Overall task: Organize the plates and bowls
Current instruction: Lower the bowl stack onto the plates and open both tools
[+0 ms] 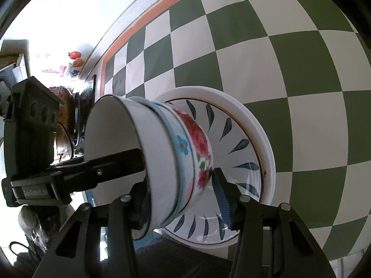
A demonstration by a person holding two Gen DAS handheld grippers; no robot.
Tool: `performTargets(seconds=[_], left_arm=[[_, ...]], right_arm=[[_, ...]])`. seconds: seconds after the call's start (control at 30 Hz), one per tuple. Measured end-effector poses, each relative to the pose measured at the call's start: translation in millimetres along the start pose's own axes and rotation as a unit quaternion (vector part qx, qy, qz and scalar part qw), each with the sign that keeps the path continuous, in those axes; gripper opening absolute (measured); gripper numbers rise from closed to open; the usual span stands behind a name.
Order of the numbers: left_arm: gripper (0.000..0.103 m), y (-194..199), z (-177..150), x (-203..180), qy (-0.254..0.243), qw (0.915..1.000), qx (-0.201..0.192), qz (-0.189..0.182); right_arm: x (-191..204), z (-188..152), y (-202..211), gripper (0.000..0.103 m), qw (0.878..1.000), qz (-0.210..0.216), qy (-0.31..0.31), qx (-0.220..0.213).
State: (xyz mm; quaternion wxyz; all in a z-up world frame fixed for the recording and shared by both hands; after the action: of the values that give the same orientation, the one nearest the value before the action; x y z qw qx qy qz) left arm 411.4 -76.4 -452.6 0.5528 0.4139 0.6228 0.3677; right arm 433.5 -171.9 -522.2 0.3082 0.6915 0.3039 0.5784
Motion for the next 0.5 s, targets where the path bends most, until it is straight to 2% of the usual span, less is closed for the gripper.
performTargets(seconds=[0.03,0.07,0.1,0.17,0.3,0.4,0.5], left_arm=[[0.086,3.2,0.3,0.5,-0.003,1.0000,-0.006,0.005],[0.093,6.9,0.1,0.3,-0.007,0.9999,-0.012,0.008],[0.094,10.9,0.0,0.1,-0.010,0.9997,-0.018,0.010],[0.095,18.4,-0.7,0.4,-0.021,0.9990,-0.032,0.022],[0.101,37.7,-2.8,1.6,-0.047,0.9942,-0.074,0.063],[0.101,53.8,-7.4,1.7,-0.062,0.9880,-0.107,0.092],[0.101,76.2,-13.0,-0.8,-0.072,0.9786,-0.159,0.108]], right_arm=[[1.4,-1.4,1.8,0.073,1.000,-0.001,0.001,-0.001],[2.6,-2.4,3.7,0.079,1.000,-0.003,0.001,-0.003],[3.1,-3.3,6.3,0.084,1.000,-0.009,0.001,-0.007],[4.3,-5.6,11.5,0.085,1.000,-0.026,0.006,-0.013],[6.9,-9.2,30.6,0.089,0.994,-0.090,0.031,-0.049],[12.2,-14.9,51.3,0.091,0.986,-0.138,0.046,-0.085],[21.3,-24.2,75.1,0.093,0.974,-0.180,0.061,-0.123]])
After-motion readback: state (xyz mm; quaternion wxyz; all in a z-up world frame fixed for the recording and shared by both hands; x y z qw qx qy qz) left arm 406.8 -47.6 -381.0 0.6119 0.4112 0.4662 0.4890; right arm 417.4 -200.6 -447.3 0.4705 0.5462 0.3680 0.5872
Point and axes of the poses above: each gripper's, at about its wrist camera, not at the fingertips, and y roughly against the way its jaws point, x to its left, z to its top, the point moved 10 cm from there along -y, roughly the way its jaws point, and after that the axes turned 2 degrees about z, right-handed, at the moved point
